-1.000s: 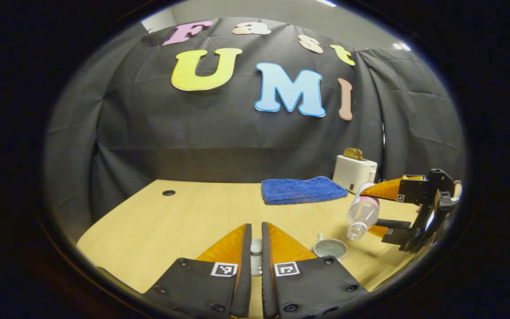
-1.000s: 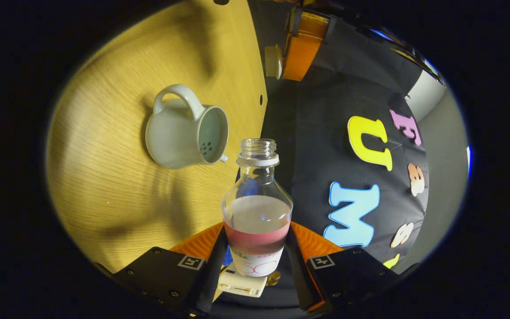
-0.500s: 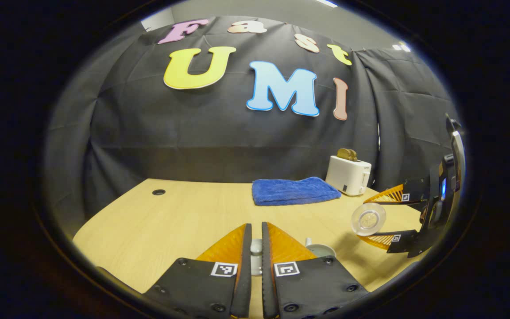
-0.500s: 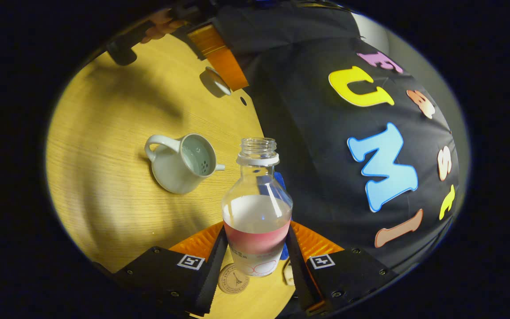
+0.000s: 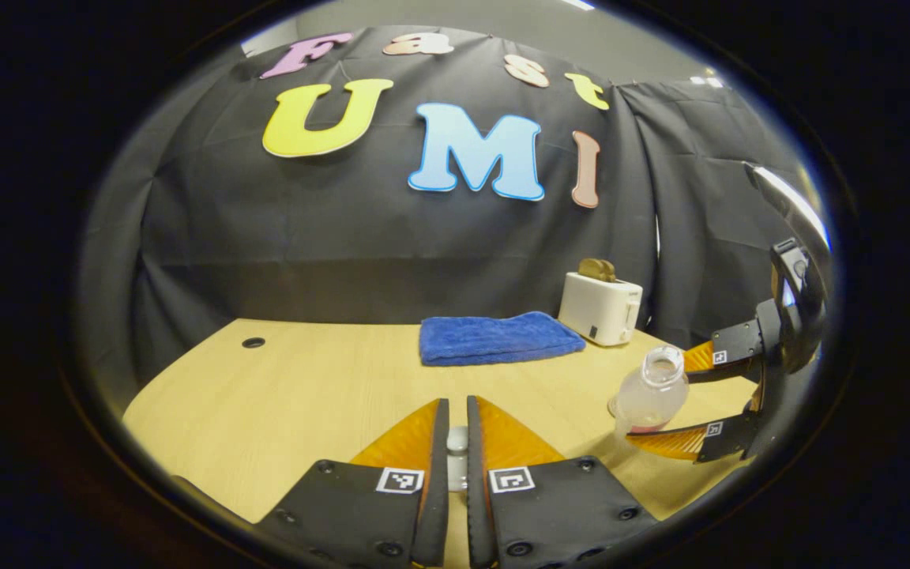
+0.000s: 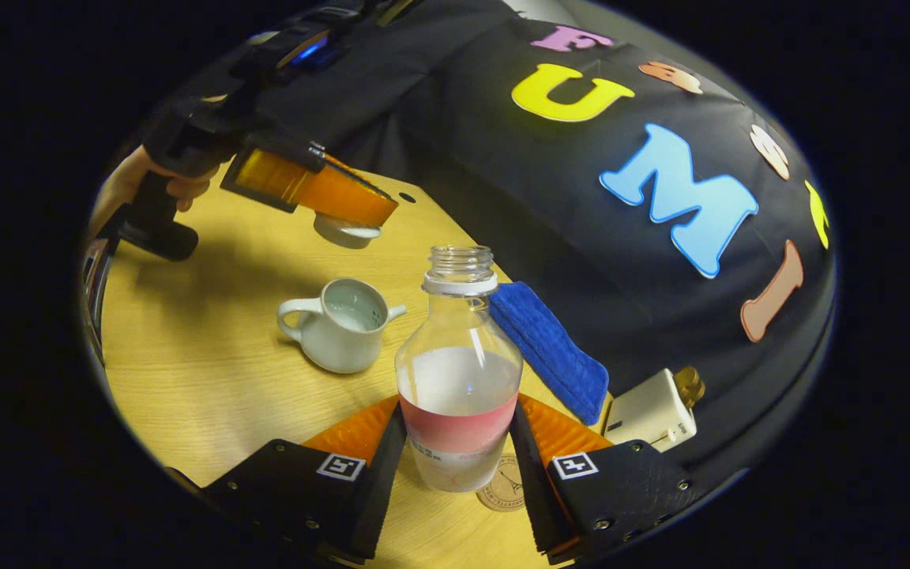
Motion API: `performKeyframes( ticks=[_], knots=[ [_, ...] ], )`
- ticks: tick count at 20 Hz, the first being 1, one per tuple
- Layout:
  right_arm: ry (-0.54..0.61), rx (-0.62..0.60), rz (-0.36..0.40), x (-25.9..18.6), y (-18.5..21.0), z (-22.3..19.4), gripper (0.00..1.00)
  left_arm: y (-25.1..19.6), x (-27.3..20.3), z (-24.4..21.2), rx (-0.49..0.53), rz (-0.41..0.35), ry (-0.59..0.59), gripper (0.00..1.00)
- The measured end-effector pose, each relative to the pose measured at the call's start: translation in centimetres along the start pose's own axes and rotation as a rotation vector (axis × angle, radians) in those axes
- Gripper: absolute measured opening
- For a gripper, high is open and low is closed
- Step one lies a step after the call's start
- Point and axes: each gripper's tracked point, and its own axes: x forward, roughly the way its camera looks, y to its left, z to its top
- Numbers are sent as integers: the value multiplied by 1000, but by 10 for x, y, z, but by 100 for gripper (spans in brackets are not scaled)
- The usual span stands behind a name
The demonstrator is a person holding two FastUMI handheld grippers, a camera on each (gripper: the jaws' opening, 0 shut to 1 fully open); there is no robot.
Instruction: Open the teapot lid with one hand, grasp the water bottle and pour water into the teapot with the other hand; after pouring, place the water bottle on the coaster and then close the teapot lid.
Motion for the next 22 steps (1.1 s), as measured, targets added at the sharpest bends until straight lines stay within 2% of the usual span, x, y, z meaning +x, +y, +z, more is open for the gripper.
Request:
performKeyframes(
  ticks=[5, 10, 15, 19, 22],
  knots=[
    [-22, 116, -89, -11, -29, -8, 71, -16, 3, 0, 14, -22, -2, 17],
    [-26, 286, -198, -21, -64, -25, 71, -25, 2, 0, 16, -38, -3, 17],
    [-31, 470, -267, -6, -92, -49, 72, -29, -7, 6, 42, -33, -16, 16],
    [-57, 600, -271, 15, -97, -62, 72, -31, -8, 7, 50, -34, -17, 17],
    [-70, 653, -281, 25, -102, -65, 72, -30, -8, 6, 55, -33, -14, 17]
  ],
)
